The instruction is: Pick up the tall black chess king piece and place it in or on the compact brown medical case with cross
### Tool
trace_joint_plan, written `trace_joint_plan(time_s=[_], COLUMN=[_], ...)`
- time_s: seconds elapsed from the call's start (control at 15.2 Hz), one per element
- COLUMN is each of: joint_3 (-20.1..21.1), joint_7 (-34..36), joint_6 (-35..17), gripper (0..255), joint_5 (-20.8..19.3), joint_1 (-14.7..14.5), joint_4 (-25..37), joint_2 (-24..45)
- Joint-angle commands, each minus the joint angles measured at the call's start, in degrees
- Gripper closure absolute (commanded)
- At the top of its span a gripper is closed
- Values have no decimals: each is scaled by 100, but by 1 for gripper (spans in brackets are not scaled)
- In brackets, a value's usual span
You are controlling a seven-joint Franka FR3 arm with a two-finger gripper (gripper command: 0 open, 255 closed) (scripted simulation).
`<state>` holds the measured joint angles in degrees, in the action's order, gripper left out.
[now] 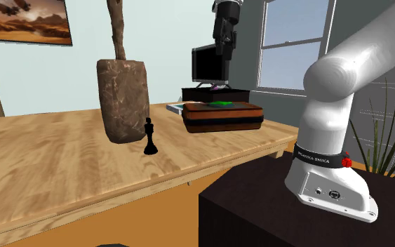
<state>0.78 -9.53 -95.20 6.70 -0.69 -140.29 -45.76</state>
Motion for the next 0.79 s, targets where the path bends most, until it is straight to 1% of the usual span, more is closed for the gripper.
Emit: trace_joint_plan(time_s=[0.0,0.4,0.73], joint_3=[0,826,1545], joint_7=[0,748,1380], joint_6=[0,-752,-1438], gripper=[0,0,0], joint_5=[0,441,741], joint_1=[0,-298,-517], joint_4=[0,-397,-511], joint_2=[0,156,560])
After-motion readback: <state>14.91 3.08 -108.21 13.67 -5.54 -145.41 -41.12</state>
